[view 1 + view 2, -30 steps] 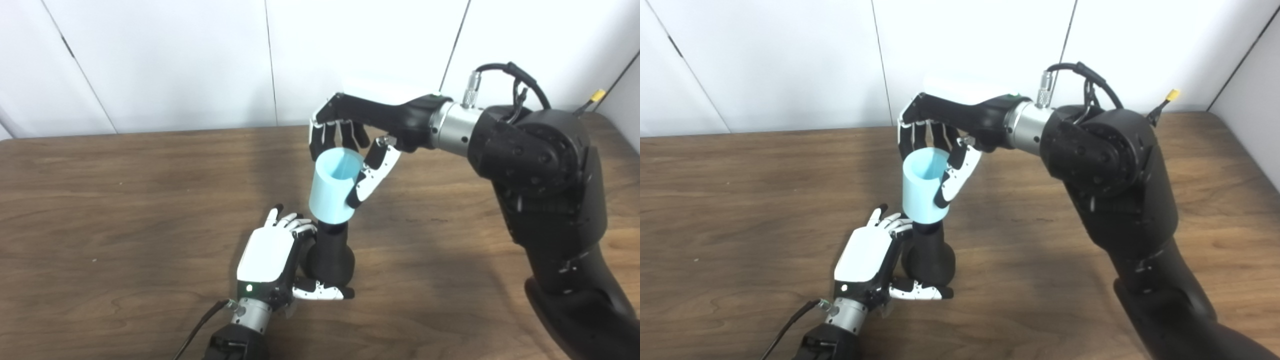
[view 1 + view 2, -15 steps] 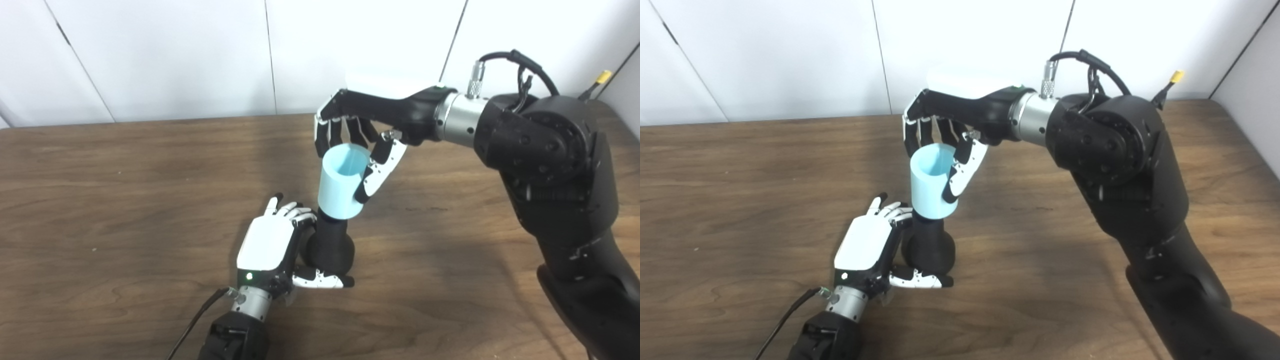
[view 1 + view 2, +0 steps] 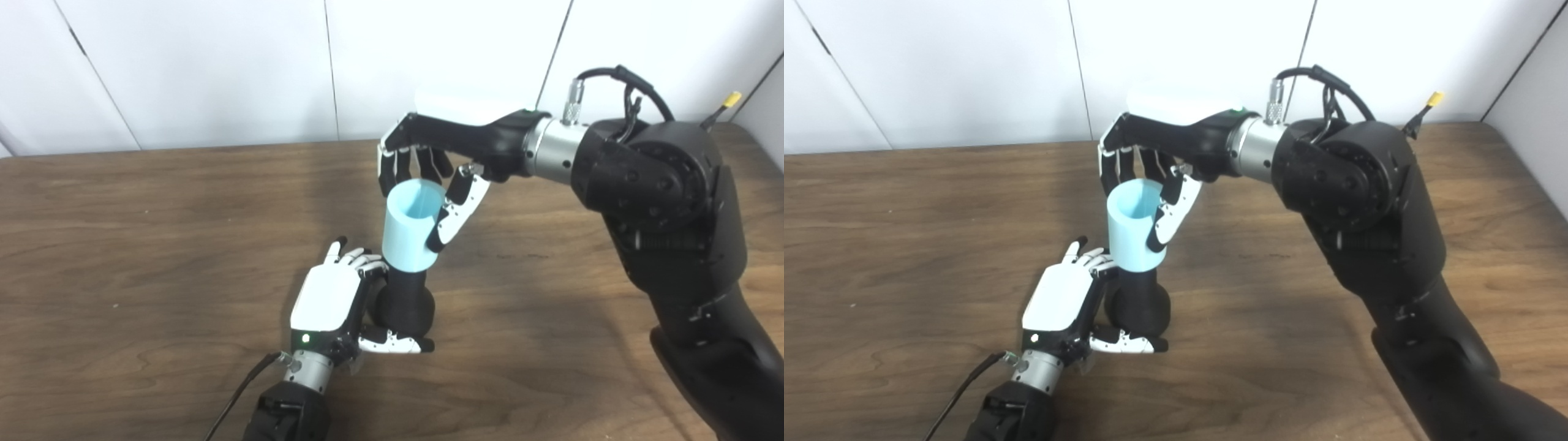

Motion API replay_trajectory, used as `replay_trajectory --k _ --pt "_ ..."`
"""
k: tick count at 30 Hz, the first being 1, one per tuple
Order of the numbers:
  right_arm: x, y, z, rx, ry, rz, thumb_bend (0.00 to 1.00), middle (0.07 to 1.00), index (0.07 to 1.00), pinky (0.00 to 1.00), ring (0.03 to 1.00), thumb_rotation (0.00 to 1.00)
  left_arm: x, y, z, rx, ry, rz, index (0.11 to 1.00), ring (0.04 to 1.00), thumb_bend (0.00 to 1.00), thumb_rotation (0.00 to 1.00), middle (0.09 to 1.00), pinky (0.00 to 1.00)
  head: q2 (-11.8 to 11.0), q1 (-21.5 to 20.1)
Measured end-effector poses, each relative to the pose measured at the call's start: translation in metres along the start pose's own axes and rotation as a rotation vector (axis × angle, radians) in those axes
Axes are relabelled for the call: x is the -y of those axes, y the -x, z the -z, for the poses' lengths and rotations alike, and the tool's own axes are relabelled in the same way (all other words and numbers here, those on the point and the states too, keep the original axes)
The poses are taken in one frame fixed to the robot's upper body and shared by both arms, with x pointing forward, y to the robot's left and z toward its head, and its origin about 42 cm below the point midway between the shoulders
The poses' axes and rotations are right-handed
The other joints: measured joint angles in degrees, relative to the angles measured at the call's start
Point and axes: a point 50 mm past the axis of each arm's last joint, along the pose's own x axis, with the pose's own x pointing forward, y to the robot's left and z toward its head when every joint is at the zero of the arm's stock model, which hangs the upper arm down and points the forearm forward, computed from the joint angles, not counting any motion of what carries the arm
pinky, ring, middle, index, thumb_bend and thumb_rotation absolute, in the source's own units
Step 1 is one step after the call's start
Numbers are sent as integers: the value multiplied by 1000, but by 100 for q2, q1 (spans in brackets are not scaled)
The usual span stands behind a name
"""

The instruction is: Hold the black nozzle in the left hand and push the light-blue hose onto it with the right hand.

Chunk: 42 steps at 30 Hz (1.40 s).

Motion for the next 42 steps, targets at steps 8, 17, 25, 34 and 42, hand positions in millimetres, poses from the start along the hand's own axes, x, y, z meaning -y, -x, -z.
replay_trajectory --k 8,17,25,34,42 --pt "-4 -2 -1 -15 9 -4 511 449 537 230 338 0 0 0 0 1 0 1 483 851 523 50 755 1000 18 9" --pt "-14 -3 -1 0 -8 -42 517 488 515 293 373 0 0 0 -1 1 -5 2 482 855 523 50 755 1000 26 9" --pt "-16 -3 0 -4 1 -55 518 496 507 301 381 0 0 1 -1 3 -3 3 482 853 523 50 756 1000 35 18" --pt "-18 -4 -1 -1 4 -65 516 464 520 270 362 0 0 1 -2 4 -1 2 482 852 523 50 754 1000 53 26" --pt "-21 -5 0 0 -12 -69 515 470 526 280 361 0 0 1 -3 6 -1 3 482 853 523 50 754 1000 53 26"
